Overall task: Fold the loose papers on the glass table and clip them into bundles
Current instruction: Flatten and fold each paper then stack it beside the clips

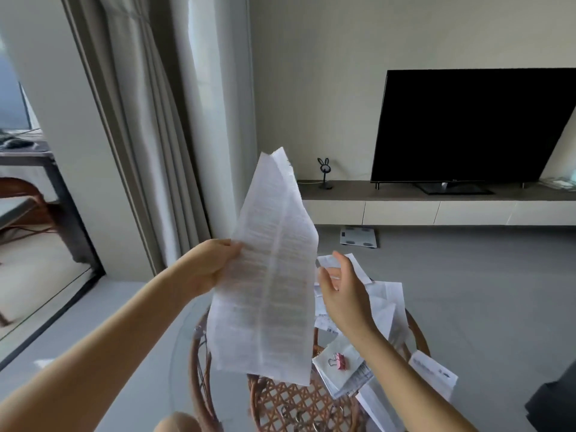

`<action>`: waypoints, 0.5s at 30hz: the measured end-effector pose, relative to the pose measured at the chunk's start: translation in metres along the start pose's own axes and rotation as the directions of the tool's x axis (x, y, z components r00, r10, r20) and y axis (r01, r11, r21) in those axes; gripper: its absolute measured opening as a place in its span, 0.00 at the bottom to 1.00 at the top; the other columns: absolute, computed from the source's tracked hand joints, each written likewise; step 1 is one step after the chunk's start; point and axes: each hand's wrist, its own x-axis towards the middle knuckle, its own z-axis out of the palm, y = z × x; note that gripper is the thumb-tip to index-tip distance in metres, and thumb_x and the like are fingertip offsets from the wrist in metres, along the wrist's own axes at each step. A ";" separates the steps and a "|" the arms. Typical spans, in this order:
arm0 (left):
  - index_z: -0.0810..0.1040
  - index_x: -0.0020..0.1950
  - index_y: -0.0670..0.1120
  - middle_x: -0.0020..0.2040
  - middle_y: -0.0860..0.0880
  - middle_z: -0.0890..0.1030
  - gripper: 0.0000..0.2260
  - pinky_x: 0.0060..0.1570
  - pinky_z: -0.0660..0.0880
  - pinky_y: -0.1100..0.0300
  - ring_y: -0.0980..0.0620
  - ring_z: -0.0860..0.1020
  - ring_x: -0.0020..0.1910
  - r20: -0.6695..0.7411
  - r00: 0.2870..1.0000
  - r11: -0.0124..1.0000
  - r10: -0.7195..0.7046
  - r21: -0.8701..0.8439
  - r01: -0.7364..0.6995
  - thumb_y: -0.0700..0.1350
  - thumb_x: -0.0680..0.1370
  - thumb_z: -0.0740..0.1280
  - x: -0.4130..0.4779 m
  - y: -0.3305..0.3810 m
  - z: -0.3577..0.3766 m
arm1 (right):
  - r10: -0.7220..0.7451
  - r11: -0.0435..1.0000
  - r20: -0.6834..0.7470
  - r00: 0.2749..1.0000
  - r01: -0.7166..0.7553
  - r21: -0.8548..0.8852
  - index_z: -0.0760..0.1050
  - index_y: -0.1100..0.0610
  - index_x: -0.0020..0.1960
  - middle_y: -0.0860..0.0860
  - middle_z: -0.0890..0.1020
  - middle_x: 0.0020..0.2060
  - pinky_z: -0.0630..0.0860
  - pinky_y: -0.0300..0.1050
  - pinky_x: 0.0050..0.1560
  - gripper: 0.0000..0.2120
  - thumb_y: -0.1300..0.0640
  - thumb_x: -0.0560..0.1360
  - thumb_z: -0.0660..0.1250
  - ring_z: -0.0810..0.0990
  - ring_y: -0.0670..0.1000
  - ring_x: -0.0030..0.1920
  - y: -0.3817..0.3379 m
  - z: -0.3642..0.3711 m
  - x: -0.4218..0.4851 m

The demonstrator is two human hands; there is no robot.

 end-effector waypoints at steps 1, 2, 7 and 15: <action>0.78 0.51 0.36 0.42 0.41 0.82 0.08 0.33 0.81 0.55 0.48 0.82 0.33 -0.005 0.998 0.996 -0.070 -0.050 0.069 0.39 0.81 0.61 -0.002 -0.007 -0.003 | -0.103 0.988 -0.022 0.994 0.099 -0.122 0.63 0.52 0.73 0.51 0.75 0.65 0.73 0.42 0.58 0.22 0.55 0.79 0.61 0.76 0.51 0.60 0.003 0.000 -0.007; 0.78 0.49 0.37 0.38 0.41 0.82 0.08 0.29 0.80 0.55 0.49 0.82 0.29 -0.014 0.989 0.986 -0.148 -0.084 0.147 0.39 0.81 0.61 -0.005 -0.017 -0.005 | -0.209 0.954 -0.004 0.978 0.203 -0.219 0.63 0.52 0.73 0.50 0.73 0.67 0.71 0.40 0.60 0.24 0.59 0.79 0.63 0.74 0.51 0.63 0.009 0.000 -0.016; 0.77 0.45 0.36 0.27 0.43 0.80 0.06 0.39 0.78 0.52 0.47 0.79 0.24 -0.017 0.905 0.900 -0.425 -0.112 0.421 0.39 0.79 0.65 -0.011 -0.075 -0.015 | -0.599 0.501 0.413 0.686 0.723 -0.476 0.58 0.47 0.75 0.55 0.67 0.71 0.64 0.56 0.69 0.41 0.68 0.67 0.68 0.64 0.54 0.70 0.043 -0.008 -0.057; 0.72 0.61 0.35 0.46 0.38 0.79 0.13 0.53 0.75 0.43 0.40 0.77 0.46 -0.035 0.857 0.853 -0.514 -0.122 0.507 0.36 0.78 0.64 -0.020 -0.149 -0.013 | -0.560 0.638 0.510 0.653 0.733 -0.236 0.77 0.44 0.60 0.45 0.79 0.61 0.62 0.53 0.71 0.20 0.63 0.73 0.69 0.72 0.45 0.66 0.064 0.007 -0.097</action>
